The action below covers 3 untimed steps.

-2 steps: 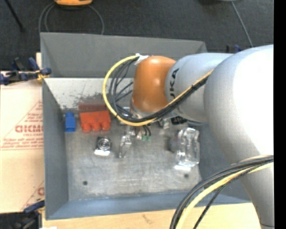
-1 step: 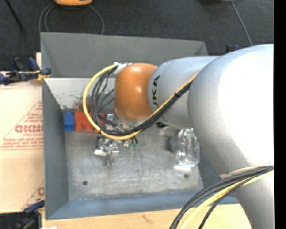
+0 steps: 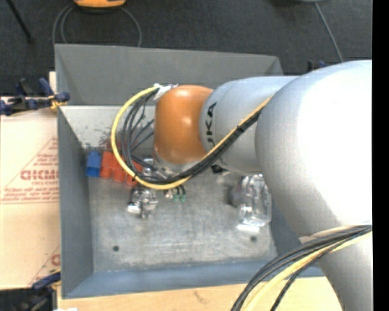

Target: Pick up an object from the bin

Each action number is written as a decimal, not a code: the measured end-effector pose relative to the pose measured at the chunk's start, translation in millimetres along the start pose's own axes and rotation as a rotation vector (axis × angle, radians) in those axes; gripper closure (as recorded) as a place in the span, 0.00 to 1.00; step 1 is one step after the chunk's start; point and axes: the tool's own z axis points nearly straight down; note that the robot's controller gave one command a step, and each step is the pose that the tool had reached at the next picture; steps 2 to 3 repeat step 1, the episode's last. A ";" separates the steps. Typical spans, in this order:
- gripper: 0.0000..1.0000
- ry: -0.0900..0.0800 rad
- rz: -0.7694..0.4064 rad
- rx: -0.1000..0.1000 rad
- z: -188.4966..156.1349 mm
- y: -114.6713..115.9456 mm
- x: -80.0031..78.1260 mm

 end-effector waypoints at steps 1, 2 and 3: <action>1.00 0.002 -0.321 -0.006 -184.3 -44.8 -26.7; 1.00 0.002 -0.321 -0.006 -184.3 -44.8 -26.7; 1.00 0.002 -0.321 -0.006 -184.3 -44.8 -26.7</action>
Offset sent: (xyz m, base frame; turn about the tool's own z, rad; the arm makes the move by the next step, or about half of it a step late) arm 0.0230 -0.0407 0.1802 -0.3234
